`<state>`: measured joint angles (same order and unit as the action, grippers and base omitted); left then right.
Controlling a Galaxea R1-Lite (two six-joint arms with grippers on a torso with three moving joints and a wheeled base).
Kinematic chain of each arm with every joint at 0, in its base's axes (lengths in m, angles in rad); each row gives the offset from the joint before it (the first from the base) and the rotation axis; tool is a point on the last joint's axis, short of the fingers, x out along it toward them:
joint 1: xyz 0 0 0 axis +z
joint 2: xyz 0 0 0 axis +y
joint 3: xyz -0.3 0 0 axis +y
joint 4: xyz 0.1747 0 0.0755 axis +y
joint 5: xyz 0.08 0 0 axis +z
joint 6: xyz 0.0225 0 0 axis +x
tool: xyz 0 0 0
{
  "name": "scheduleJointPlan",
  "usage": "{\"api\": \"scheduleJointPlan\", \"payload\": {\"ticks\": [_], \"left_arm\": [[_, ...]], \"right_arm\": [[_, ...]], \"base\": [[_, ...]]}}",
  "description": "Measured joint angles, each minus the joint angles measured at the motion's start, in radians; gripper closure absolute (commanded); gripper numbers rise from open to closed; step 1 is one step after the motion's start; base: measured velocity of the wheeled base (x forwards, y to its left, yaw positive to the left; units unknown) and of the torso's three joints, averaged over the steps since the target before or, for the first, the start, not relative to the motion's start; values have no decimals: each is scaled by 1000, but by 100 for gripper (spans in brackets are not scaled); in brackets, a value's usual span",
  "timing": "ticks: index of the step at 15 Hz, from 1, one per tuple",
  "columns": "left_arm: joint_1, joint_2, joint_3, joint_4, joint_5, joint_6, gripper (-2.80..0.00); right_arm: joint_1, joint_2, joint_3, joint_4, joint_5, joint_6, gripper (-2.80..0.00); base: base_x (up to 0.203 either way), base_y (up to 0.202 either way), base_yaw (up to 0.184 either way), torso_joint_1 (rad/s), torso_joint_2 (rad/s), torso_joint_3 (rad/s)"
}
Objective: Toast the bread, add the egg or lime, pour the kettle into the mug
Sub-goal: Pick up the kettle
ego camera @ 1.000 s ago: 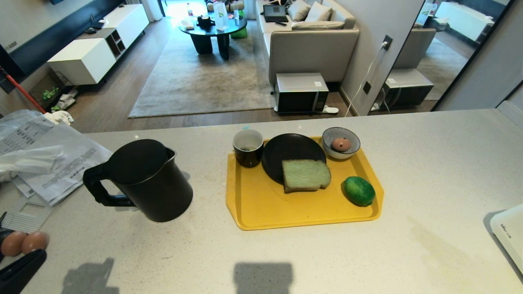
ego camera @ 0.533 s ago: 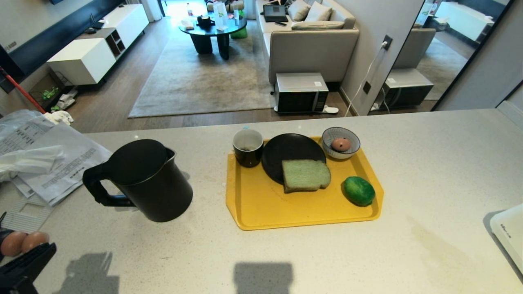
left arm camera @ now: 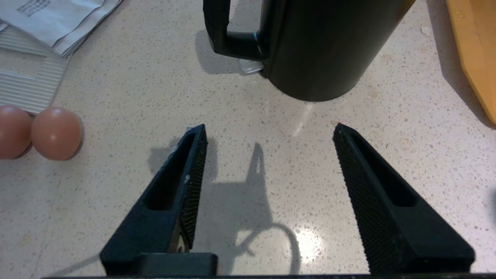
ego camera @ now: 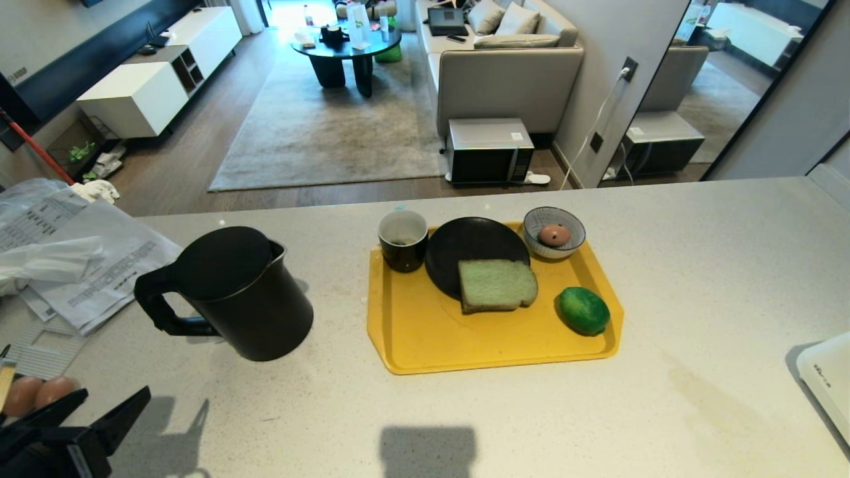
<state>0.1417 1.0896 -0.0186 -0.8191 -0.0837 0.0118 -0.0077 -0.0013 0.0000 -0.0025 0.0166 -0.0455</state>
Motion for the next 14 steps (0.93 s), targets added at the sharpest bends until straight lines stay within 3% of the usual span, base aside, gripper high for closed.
{"api": "scheduleJointPlan", "payload": {"ticks": [8, 14], "left_arm": [[14, 289, -43, -275, -14, -1, -280], [68, 419, -149, -314, -18, 0, -280]], "right_arm": [[0, 0, 0, 0, 0, 0, 0], [0, 0, 0, 0, 0, 0, 0]], "base": [[0, 0, 0, 0, 0, 0], [0, 0, 0, 0, 0, 0]]}}
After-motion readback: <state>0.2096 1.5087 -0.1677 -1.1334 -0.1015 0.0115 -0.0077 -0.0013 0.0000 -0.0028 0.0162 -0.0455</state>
